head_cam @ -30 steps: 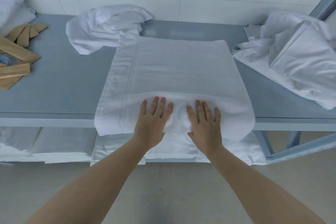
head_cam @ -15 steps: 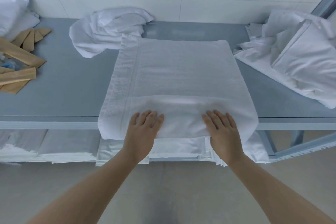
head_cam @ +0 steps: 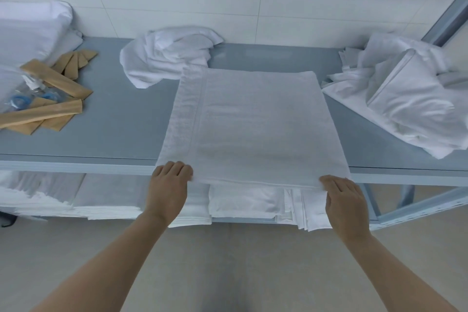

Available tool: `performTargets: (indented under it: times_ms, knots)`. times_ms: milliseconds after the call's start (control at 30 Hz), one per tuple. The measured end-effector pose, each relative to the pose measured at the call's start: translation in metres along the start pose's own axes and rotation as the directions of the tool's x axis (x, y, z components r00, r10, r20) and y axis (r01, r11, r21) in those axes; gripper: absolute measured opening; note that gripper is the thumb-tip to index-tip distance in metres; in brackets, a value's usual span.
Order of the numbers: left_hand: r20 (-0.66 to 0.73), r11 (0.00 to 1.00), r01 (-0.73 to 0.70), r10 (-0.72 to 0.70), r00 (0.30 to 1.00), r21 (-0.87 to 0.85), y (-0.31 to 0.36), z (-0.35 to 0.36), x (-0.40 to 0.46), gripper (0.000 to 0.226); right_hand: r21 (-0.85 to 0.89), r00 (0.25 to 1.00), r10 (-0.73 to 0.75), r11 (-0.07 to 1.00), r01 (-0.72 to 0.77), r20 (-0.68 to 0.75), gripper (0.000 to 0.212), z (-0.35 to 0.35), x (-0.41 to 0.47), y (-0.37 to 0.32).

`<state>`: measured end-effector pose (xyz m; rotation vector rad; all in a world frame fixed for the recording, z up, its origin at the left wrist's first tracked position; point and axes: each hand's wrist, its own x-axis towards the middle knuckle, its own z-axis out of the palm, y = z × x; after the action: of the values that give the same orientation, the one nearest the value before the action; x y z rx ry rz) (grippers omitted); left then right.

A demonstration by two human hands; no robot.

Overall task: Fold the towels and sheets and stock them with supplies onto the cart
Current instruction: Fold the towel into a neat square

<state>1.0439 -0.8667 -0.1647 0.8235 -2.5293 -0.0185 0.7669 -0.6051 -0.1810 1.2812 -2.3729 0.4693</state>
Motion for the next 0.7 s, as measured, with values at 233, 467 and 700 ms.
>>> performTargets:
  times_ms: [233,467,700]
  knots:
    - [0.083,0.998,0.056,-0.057,0.995,0.017,0.009,-0.047,0.006,0.038,0.021,0.998,0.059,0.998,-0.059,-0.008,0.044,-0.043,0.011,0.007]
    - [0.102,0.995,0.096,-0.099,0.990,0.032,0.011,-0.082,0.009,0.029,0.071,0.990,0.140,0.988,-0.138,-0.013,0.042,-0.077,0.019,0.003]
    - [-0.078,0.994,0.101,-0.104,0.992,-0.032,0.025,-0.109,0.035,0.013,0.133,0.988,0.101,0.987,-0.085,-0.113,0.017,-0.099,0.041,-0.004]
